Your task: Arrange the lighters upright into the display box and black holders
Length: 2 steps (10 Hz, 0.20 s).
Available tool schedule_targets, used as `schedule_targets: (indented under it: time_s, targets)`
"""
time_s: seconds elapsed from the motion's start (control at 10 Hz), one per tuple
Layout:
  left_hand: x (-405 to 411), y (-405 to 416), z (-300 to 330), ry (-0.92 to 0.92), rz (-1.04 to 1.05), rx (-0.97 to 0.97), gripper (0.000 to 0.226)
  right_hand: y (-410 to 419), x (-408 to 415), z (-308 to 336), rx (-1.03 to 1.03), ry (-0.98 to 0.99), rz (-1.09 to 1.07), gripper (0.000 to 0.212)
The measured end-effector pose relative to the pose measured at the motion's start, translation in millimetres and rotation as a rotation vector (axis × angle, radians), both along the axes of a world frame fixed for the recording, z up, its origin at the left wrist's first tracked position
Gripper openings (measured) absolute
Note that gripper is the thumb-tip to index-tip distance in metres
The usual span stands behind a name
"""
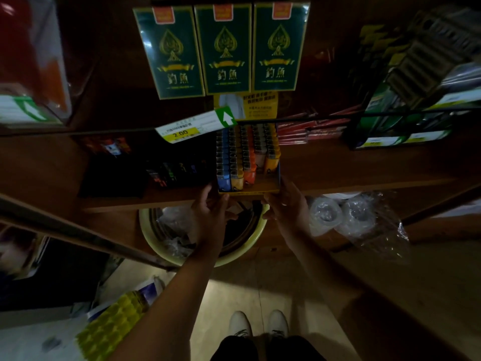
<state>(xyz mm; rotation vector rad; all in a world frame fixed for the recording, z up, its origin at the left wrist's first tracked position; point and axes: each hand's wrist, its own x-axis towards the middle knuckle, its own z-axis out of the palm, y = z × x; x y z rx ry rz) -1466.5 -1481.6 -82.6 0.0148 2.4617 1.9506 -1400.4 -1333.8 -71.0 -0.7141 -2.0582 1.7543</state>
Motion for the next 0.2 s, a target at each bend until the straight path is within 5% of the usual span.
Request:
schedule_targets:
  time_s: [0.1,0.2]
  targets:
    - [12.8,-20.3,-10.8,0.187,0.018,-0.174,0.027,-1.4,14.7,-3.7,0.041,-0.026,-0.063,0.036]
    - [38.4,-32.7,-21.4,0.155,-0.157,-0.288,0.021,3.5,41.4,-10.1,0.219,-0.159,-0.039,0.023]
